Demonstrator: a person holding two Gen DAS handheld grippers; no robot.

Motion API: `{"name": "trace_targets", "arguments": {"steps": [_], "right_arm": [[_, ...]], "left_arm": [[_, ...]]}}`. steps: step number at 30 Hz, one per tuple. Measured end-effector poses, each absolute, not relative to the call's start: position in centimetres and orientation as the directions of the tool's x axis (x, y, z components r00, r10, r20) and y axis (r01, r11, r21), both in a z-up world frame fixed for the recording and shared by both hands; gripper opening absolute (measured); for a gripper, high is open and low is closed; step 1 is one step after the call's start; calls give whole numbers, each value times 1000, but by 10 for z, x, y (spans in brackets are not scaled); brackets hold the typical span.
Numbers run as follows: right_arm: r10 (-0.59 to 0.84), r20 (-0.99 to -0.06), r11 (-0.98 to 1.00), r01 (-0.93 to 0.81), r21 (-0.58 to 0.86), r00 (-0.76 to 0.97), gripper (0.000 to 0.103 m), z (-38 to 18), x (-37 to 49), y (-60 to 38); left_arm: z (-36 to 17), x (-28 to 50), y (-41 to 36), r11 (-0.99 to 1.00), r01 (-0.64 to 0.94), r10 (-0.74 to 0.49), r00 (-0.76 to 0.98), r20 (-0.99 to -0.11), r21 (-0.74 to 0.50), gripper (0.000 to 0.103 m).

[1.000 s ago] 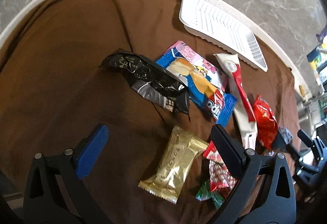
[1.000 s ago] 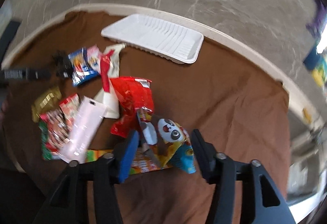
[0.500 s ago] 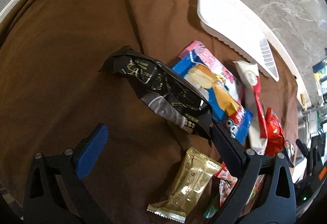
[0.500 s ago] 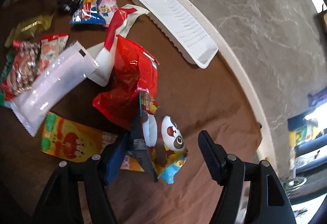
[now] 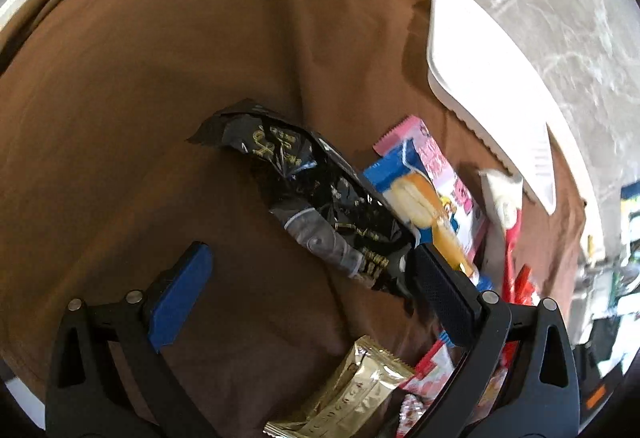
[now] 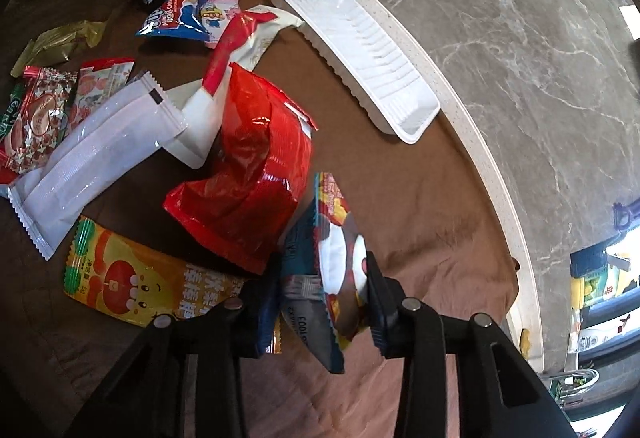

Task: Organize snacks
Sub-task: 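Grasp the black wrapper with the left tool while the right tool grasps the blue panda packet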

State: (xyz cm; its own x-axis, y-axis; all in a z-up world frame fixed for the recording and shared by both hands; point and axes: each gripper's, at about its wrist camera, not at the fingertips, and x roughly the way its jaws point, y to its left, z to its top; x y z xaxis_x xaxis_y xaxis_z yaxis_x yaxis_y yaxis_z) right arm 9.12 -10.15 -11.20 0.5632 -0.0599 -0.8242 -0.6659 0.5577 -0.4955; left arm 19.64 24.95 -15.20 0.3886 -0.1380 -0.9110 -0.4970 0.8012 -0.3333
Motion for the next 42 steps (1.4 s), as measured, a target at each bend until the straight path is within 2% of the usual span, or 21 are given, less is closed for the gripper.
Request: {"name": "trace_targets", "arguments": {"steps": [7, 15, 17, 18, 21, 24, 28, 34, 37, 42], "right_arm": [[-39, -836, 573, -673, -468, 547, 41, -110, 100, -102], [-17, -846, 573, -688, -445, 534, 41, -109, 107, -103], [-9, -846, 575, -690, -440, 533, 41, -109, 109, -104], [-7, -846, 575, -690, -439, 533, 41, -109, 109, -103], [0, -844, 574, -691, -439, 536, 41, -110, 111, -103], [12, -839, 579, -688, -438, 544, 41, -111, 113, -103], [22, -841, 589, -687, -427, 541, 41, -111, 115, -105], [49, -853, 628, -680, -378, 520, 39, -106, 121, -110], [78, -874, 686, -662, -303, 480, 38, -100, 131, -119], [199, -909, 815, -577, -53, 365, 38, -87, 156, -144]], "left_arm": [[-156, 208, 271, 710, -585, -160, 410, -898, -393, 101], [-159, 241, 272, 744, -610, -68, 339, -938, -274, 100], [-160, 248, 265, 772, -605, -9, 298, -954, -196, 93], [-159, 248, 261, 782, -600, 12, 287, -958, -170, 86], [-155, 251, 258, 793, -588, 32, 302, -953, -159, 51], [-154, 251, 262, 785, -601, 36, 288, -957, -152, 34], [-153, 242, 269, 765, -611, -9, 306, -952, -203, 28], [-139, 225, 273, 778, -577, -36, 356, -934, -250, 26], [-127, 220, 277, 783, -561, -41, 384, -922, -269, 26], [-109, 218, 276, 798, -525, -54, 426, -903, -295, 26]]}}
